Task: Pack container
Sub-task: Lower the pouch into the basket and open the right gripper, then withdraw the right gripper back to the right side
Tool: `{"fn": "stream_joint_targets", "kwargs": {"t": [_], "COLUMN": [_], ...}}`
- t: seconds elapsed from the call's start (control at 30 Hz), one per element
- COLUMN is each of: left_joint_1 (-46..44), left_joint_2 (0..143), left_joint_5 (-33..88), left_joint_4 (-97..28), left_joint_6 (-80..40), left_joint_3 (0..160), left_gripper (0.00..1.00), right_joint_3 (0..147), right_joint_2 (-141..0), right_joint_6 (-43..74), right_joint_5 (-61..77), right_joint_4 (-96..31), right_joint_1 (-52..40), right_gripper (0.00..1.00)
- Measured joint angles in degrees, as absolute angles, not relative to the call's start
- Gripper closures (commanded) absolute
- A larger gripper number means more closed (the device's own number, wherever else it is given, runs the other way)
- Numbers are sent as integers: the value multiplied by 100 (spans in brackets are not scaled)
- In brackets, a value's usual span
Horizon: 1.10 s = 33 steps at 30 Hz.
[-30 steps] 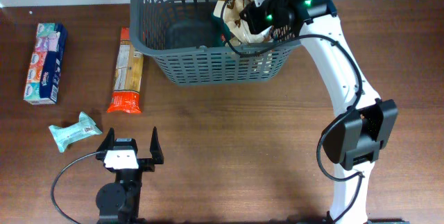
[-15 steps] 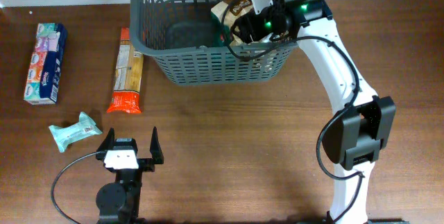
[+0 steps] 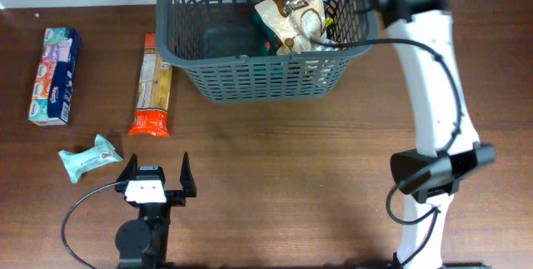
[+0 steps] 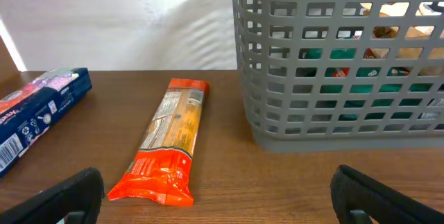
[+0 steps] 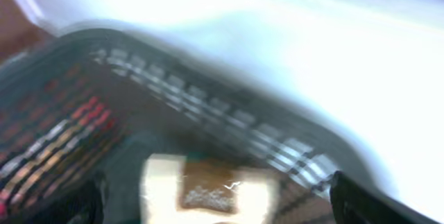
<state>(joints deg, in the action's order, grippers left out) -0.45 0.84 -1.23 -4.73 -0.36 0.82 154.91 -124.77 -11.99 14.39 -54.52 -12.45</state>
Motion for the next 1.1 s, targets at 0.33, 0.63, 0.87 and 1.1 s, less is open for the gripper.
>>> {"fn": "stream_joint_targets", "kwargs": {"t": [0.33,0.63,0.87,1.1], "left_joint_1": [-45,-45,-45,-45], "left_joint_2": [84,84,84,84], "left_joint_5": [-121,-121,-123,-123], "left_joint_4": [-473,-473,-473,-473], "left_joint_6": [-36,-36,-36,-36], "left_joint_3": [82,82,82,82], "left_gripper": [1,1,1,1], "right_joint_3": [17384,17380,17325,16569], "right_joint_2": [-12302,-12307,-12307,-12307], "right_joint_6": [-998,-742,-355,51], "right_joint_5": [-1219,-1970,-2018,-2016], "right_joint_4": [-7376,-8814,-8949,-8849], "right_joint_1": [-104,1144,1916,2589], "right_gripper": [1,1,1,1]}}
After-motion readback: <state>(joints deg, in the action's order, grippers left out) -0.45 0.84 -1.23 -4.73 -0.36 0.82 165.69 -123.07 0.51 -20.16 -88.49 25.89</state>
